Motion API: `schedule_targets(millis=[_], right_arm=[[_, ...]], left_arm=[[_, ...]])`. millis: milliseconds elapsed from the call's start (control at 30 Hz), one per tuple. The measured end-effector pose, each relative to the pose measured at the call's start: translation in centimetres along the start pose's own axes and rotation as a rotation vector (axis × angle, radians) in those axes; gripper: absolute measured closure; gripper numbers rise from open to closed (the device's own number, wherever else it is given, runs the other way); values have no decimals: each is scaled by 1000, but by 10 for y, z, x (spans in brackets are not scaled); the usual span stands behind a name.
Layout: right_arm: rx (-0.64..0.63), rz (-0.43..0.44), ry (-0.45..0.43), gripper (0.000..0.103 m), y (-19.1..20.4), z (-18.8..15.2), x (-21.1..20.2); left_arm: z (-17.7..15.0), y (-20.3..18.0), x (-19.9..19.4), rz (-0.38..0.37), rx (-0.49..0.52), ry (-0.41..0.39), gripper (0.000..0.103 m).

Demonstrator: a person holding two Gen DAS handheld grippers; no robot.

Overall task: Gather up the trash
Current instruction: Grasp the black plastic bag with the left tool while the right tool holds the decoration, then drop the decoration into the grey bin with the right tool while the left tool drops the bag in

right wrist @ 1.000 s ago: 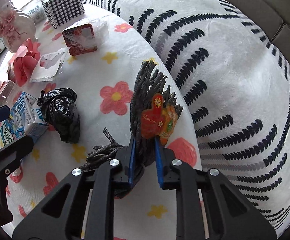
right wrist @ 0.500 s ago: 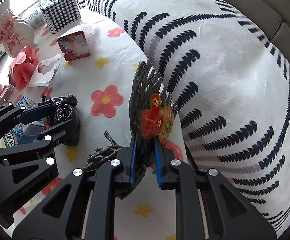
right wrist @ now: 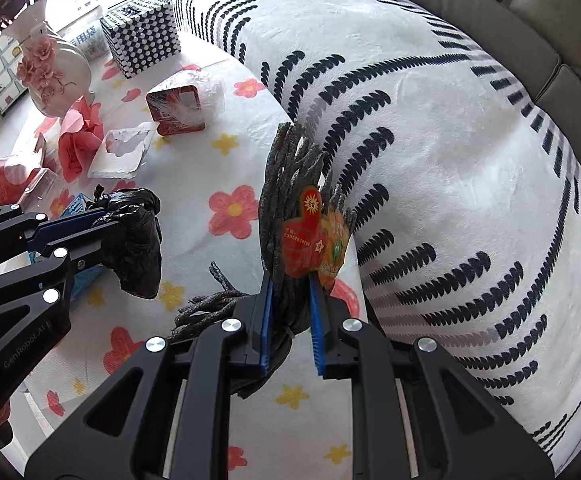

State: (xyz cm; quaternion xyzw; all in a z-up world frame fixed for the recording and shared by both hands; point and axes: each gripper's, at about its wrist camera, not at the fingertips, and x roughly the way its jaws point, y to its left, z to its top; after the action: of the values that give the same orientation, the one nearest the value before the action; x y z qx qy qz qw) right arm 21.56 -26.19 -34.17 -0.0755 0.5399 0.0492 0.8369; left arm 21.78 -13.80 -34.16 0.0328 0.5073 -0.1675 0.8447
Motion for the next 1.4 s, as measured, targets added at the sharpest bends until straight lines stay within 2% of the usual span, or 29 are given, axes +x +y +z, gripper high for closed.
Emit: schedule_targets(millis=[200, 433, 833, 1067, 1233, 1267, 1300, 1333, 1400], right_arm=[[-80, 23, -33, 88, 37, 3, -30], [-215, 101, -60, 88, 121, 0, -57], [-512, 322, -91, 88, 321, -36, -104], [-721, 475, -76, 88, 447, -76, -119], [-822, 516, -26, 87, 513, -102, -111], [-837, 525, -9, 86, 524, -109, -109], [-849, 529, 9, 75, 531, -115, -108], [-857, 531, 22, 59, 538, -120, -106], [-862, 535, 19, 48, 546, -125, -105]], left_arm=[[-20, 32, -49, 35, -58, -44, 89], [-72, 96, -106, 133, -170, -53, 89], [-219, 219, -222, 352, -479, -53, 89], [-305, 267, -275, 452, -659, -43, 89], [-353, 284, -297, 493, -747, -36, 88], [-360, 287, -300, 498, -760, -36, 89], [-366, 289, -302, 502, -771, -36, 89], [-371, 290, -304, 504, -782, -36, 89], [-379, 293, -307, 507, -799, -37, 89]])
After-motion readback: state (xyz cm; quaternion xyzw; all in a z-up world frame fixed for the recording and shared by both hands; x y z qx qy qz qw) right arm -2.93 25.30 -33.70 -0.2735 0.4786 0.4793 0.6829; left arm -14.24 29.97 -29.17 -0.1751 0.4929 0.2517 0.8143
